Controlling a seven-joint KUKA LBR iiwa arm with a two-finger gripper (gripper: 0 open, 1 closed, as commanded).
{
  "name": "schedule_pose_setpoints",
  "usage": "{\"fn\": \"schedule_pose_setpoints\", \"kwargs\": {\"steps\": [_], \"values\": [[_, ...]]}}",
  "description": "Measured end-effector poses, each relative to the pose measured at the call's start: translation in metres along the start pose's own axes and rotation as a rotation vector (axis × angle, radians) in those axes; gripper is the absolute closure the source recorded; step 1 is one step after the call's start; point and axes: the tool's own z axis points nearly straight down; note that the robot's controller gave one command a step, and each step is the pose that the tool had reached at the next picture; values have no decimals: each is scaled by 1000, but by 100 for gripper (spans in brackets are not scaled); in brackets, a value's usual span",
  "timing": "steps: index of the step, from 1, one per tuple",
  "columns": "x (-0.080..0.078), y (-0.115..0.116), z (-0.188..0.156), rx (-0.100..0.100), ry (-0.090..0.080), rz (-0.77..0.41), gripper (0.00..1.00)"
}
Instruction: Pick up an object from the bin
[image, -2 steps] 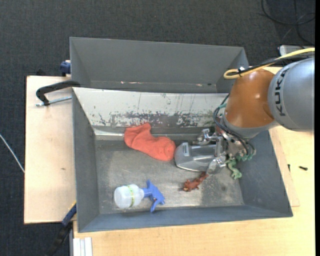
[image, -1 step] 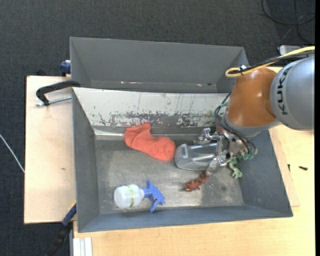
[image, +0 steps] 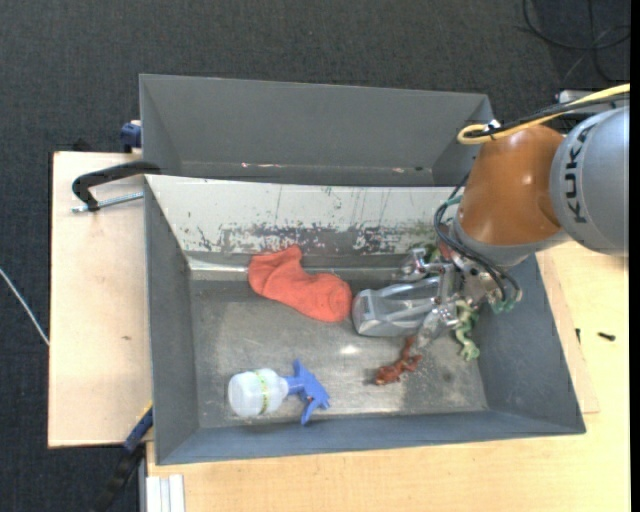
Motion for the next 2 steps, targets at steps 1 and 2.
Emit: {"fn": "schedule_pose_setpoints", "kwargs": {"steps": [1,2], "values": [[-2,-1,-13,5,-9,0,100],[0,0,-26,3,-3,0,100]]}}
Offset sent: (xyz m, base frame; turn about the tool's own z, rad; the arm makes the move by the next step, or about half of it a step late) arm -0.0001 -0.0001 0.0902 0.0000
